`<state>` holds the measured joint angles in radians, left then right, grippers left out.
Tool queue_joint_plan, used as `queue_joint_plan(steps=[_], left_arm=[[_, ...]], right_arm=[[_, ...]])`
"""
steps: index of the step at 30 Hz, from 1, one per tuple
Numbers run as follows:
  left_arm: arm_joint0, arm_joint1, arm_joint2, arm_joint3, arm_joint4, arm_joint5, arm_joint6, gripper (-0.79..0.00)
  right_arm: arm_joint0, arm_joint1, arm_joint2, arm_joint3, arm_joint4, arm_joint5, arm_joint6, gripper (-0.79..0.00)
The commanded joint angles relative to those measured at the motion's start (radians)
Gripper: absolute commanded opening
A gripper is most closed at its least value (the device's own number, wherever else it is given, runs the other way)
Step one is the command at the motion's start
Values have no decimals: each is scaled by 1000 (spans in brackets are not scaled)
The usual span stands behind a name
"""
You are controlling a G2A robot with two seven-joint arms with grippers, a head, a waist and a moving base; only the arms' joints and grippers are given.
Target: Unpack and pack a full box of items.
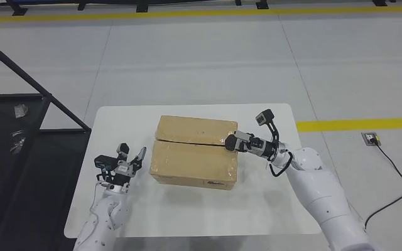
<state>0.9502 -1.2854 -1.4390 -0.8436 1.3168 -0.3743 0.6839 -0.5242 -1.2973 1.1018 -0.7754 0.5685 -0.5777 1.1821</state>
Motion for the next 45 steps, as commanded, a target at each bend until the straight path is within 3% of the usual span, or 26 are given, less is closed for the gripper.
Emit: queue_joint_plan(steps=[1, 19, 21, 22, 24, 33, 36, 45], left_arm=[[-4, 0, 6, 6, 6, -7, 5, -179], [-77, -11, 58, 86, 15, 40, -4, -234], [-86, -13, 64, 96, 16, 49, 2, -305], [-89, -14, 67, 101, 16, 51, 7, -416], [-96, -15, 72, 109, 17, 59, 15, -529], [-126, -20, 90, 149, 19, 76, 19, -613], [-133, -21, 91, 158, 14, 82, 23, -785], [-109, -15, 60, 154, -60, 45, 52, -785]], right_arm=[[0, 0, 0, 0, 0, 1, 1, 0], [-5, 3, 12, -1, 0, -3, 4, 0], [-7, 3, 14, 0, 2, -4, 4, 0], [-7, 4, 14, 0, 2, -4, 5, 0], [-8, 4, 16, 0, 2, -5, 6, 0], [-14, 6, 22, -4, 4, -8, 10, 0], [-16, 7, 25, -5, 6, -8, 10, 0], [-12, 6, 21, -2, 4, -2, 11, 0]])
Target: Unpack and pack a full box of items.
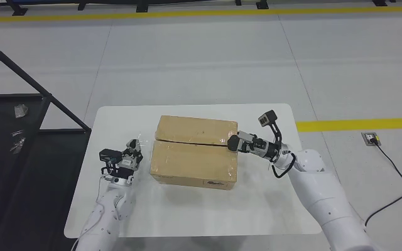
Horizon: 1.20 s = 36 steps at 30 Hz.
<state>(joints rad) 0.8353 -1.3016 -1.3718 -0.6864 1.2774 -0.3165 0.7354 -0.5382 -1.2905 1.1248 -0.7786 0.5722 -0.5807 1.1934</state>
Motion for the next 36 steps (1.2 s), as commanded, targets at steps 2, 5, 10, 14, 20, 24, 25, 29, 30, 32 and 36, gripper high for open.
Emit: queue_joint_plan(steps=[2, 5, 10, 14, 20, 24, 25, 29, 30, 32, 36], left_arm=[[18, 3, -22, -16, -50, -25, 1, -785], [40, 7, -44, -46, -92, -40, 2, -785], [78, 17, -78, -107, -124, -49, -16, -785], [108, 23, -97, -153, -131, -44, -27, -785], [151, 30, -122, -212, -161, -57, -49, -785], [181, 32, -129, -253, -162, -56, -52, -785], [186, 33, -129, -260, -161, -55, -55, -785], [200, 34, -132, -279, -159, -45, -60, -785], [202, 34, -132, -282, -155, -41, -59, -785], [206, 35, -133, -287, -154, -36, -55, -785], [213, 35, -136, -295, -158, -33, -52, -785]], right_arm=[[7, -3, -5, 5, -1, 4, -2, 0], [16, -6, -12, 11, -1, 7, -1, 0], [34, -14, -28, 23, -2, 12, -1, 0], [48, -20, -40, 33, -3, 13, 0, 0], [63, -29, -57, 47, -7, 17, 0, 0], [78, -49, -107, 35, -31, 36, -15, 0], [84, -56, -123, 33, -40, 38, -25, 0], [118, -89, -189, 50, -62, 64, -59, 0], [127, -98, -203, 57, -61, 67, -65, 0], [146, -115, -230, 83, -59, 75, -66, 0], [183, -146, -277, 151, -71, 102, -68, 0]])
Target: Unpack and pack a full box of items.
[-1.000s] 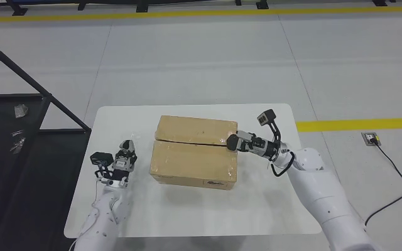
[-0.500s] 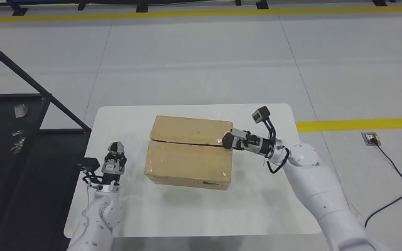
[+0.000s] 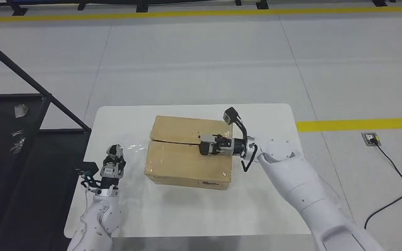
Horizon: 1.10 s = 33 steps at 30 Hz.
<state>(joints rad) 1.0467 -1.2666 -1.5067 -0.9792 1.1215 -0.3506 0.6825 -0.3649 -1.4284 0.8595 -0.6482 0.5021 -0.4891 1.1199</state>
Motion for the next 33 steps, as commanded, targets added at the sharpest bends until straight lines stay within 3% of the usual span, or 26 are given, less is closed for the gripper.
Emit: queue_joint_plan(steps=[1, 21, 27, 33], left_arm=[[3, 0, -3, -3, -3, 2, 2, -785], [14, 3, -41, -3, -68, 20, 14, -785], [37, 5, -66, -56, -107, 20, 36, -785], [87, 6, -81, -165, -141, -13, 35, -785]], right_arm=[[18, -14, -19, 40, -3, 17, 6, 0], [78, -74, -37, 227, 13, -7, 33, 0], [83, -82, -32, 244, 12, -15, 40, 0], [86, -88, -26, 248, 9, -25, 51, 0]])
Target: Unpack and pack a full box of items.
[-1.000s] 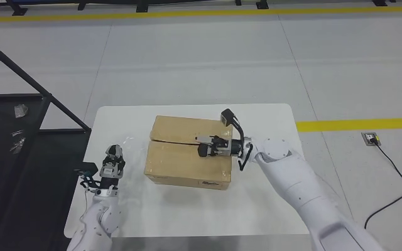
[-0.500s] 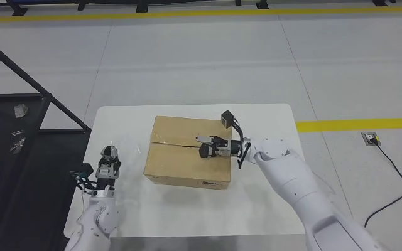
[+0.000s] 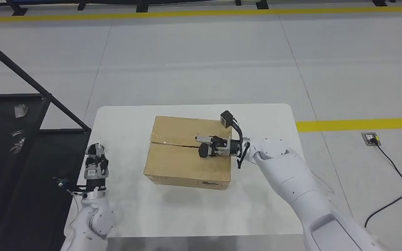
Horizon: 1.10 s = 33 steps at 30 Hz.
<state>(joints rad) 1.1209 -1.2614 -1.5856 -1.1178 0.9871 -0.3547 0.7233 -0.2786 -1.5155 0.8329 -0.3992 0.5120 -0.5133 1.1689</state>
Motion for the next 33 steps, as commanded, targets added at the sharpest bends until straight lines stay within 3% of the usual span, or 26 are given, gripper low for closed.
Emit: queue_joint_plan(steps=[1, 11, 15, 22, 33], left_arm=[[24, 1, -4, -54, -9, -16, -9, -785], [122, 3, -6, -324, -109, -148, -123, -785], [135, 3, 8, -399, -212, -221, -220, -785], [133, 2, 47, -466, -401, -303, -377, -785], [131, 13, 70, -536, -786, -382, -681, -785]], right_arm=[[0, -2, 1, -1, -1, -2, 3, 0], [0, -5, 8, 2, 4, -5, 1, 0], [-47, -2, 8, -92, -18, -32, -45, 0], [-121, 1, 28, -261, 2, -100, -73, 0], [-146, 1, 18, -315, -41, -103, -107, 0]])
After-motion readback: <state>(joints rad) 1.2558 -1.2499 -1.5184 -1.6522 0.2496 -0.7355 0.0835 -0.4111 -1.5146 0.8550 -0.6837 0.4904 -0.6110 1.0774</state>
